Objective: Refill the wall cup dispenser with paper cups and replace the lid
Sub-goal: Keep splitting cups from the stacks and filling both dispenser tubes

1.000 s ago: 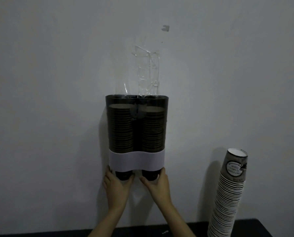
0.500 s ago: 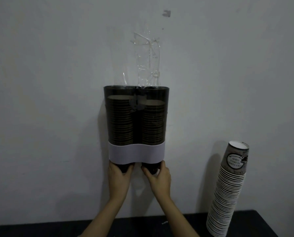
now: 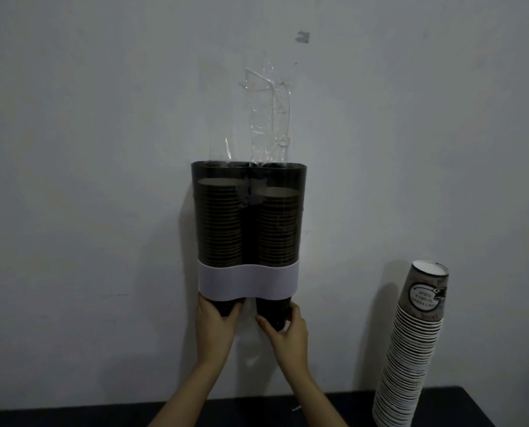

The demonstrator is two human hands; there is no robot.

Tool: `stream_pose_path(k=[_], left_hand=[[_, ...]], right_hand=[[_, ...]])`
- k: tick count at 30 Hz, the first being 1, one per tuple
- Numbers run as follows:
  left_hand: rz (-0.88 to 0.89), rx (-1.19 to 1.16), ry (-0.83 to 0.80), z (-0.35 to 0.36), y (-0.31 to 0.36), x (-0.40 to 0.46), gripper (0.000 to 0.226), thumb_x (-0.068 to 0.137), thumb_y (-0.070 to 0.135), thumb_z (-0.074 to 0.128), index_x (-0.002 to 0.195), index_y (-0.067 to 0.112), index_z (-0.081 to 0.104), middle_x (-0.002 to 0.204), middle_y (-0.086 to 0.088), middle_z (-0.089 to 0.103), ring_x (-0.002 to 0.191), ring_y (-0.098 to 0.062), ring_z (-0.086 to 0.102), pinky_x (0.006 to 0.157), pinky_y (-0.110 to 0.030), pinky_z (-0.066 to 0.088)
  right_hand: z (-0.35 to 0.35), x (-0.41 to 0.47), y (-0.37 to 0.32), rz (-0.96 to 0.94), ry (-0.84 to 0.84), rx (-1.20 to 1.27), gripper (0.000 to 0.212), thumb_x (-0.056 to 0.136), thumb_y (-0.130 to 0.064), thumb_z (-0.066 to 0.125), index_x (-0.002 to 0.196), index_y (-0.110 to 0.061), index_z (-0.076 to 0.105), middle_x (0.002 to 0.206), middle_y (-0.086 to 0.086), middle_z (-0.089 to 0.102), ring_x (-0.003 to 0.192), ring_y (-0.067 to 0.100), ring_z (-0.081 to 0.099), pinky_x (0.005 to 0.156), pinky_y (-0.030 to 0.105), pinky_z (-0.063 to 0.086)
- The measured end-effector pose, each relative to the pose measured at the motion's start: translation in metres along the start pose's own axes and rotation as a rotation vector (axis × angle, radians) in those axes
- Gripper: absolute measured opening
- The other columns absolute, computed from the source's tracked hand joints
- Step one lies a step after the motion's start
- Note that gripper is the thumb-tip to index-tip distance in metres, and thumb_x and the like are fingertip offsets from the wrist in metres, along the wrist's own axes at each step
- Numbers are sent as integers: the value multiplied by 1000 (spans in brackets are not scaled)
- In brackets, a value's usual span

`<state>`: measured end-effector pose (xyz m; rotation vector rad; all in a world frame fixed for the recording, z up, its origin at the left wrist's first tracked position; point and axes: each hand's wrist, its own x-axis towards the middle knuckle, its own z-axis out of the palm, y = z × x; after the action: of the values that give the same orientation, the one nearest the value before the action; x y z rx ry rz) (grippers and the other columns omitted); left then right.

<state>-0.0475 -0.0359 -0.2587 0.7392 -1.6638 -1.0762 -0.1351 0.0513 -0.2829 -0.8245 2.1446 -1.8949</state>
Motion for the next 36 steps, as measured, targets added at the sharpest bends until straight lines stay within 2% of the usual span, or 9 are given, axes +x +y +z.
stream_pose_path(k=[3, 8, 14, 17, 20, 22, 26, 32, 36], left_hand=[[0, -18, -2, 1, -1, 2, 64, 77, 24, 71, 133, 12, 41, 126, -8, 58, 115, -20, 55, 102, -42, 46], [-3, -8, -11, 1, -4, 3, 59, 77, 26, 70, 129, 11, 46, 120, -9, 61, 111, -21, 58, 99, -45, 48], [10, -4, -7, 2, -4, 2, 66, 77, 23, 70, 135, 10, 39, 128, -10, 56, 117, -22, 54, 102, -45, 46], [9, -27, -10, 3, -4, 1, 68, 78, 19, 70, 136, 10, 37, 131, -9, 54, 120, -22, 52, 104, -38, 43], [16, -44, -9, 5, -3, 2, 65, 79, 15, 68, 136, 9, 37, 132, -8, 52, 120, -19, 51, 100, -28, 40], [14, -42, -9, 5, -4, 2, 66, 79, 17, 68, 136, 10, 37, 131, -8, 53, 120, -20, 51, 103, -32, 42], [14, -22, -13, 2, -4, 2, 68, 78, 22, 69, 137, 12, 36, 132, -9, 54, 120, -21, 52, 104, -42, 44], [16, -8, 0, 3, -3, 2, 68, 78, 17, 69, 136, 8, 36, 130, -12, 54, 119, -23, 52, 103, -38, 44], [20, -13, -14, 3, -4, 2, 68, 78, 21, 69, 137, 10, 37, 130, -10, 55, 119, -22, 53, 103, -41, 45]], right_hand=[[-3, 3, -6, -33, -9, 108, 46, 72, -13, 77, 108, -20, 49, 94, -13, 58, 87, -4, 56, 69, 2, 48], [-2, 7, -18, -54, 2, 217, 41, 71, -8, 76, 101, -22, 51, 91, -14, 60, 85, 1, 58, 64, 5, 50], [-6, 11, -27, -28, -30, 318, 53, 71, -2, 74, 112, -19, 47, 96, -13, 58, 90, 5, 58, 65, 15, 55], [-9, 16, -31, -7, -43, 373, 61, 69, -1, 76, 121, -12, 46, 105, -3, 61, 99, 20, 62, 73, 23, 57], [-12, 21, -36, -10, -65, 385, 58, 67, -3, 77, 117, -10, 49, 107, 2, 63, 93, 13, 63, 66, 17, 55], [-13, 19, -36, -5, -80, 403, 56, 68, 0, 75, 112, -17, 45, 99, -8, 59, 89, 6, 59, 62, 15, 53], [-14, 16, -30, -2, -98, 435, 61, 70, 4, 72, 114, -23, 40, 99, -14, 53, 91, 7, 57, 71, 18, 51], [-12, 12, -32, -46, -178, 378, 71, 62, -17, 80, 122, -23, 43, 113, -8, 59, 103, 7, 58, 82, 23, 53], [-13, 9, -38, -70, -90, 383, 45, 77, -6, 71, 110, -24, 47, 92, -16, 58, 80, -6, 56, 58, 5, 48]])
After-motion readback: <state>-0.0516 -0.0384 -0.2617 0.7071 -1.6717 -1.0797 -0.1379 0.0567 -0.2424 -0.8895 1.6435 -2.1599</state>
